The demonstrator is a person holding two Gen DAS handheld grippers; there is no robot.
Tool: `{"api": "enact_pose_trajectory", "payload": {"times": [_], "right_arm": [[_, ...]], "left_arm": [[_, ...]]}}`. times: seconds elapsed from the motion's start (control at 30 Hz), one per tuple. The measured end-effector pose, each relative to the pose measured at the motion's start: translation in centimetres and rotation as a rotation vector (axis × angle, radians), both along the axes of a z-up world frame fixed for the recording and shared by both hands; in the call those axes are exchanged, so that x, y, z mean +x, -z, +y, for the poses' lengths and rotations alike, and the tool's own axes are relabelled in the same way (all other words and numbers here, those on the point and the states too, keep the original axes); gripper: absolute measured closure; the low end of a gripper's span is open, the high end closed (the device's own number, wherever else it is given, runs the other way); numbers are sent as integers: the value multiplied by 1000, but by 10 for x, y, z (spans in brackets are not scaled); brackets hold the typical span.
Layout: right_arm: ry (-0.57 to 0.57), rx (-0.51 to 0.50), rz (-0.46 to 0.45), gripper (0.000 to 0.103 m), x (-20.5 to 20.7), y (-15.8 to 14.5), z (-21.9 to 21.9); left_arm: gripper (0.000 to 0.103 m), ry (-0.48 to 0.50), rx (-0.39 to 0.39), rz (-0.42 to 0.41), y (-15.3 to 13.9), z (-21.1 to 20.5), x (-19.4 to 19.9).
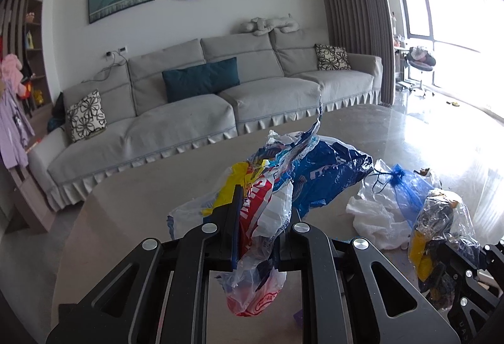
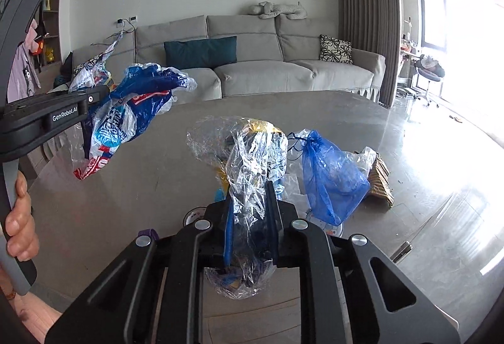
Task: Collect trash
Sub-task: 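Carry both held bags over the white trash bin with both grippers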
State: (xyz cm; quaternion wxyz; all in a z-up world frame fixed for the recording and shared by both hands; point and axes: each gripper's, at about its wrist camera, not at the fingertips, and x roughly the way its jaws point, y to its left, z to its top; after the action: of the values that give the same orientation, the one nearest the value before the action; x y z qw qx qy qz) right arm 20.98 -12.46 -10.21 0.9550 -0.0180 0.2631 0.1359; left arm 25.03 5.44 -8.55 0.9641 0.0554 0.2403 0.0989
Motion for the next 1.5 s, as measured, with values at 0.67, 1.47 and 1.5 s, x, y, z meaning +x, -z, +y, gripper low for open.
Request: {"api": "enact_pose_trajectory", "payload": {"times": [0.67, 1.47, 1.5], "right_arm": [[335, -89, -46, 85, -80, -25, -127], [735, -69, 17, 84, -156, 32, -245], [745, -72, 17, 84, -157, 34, -245]], "left_arm": [[87, 287, -61, -4, -10, -115, -36], [87, 785, 2, 276, 84, -316, -99], [87, 793, 11, 287, 88, -319, -98]]}}
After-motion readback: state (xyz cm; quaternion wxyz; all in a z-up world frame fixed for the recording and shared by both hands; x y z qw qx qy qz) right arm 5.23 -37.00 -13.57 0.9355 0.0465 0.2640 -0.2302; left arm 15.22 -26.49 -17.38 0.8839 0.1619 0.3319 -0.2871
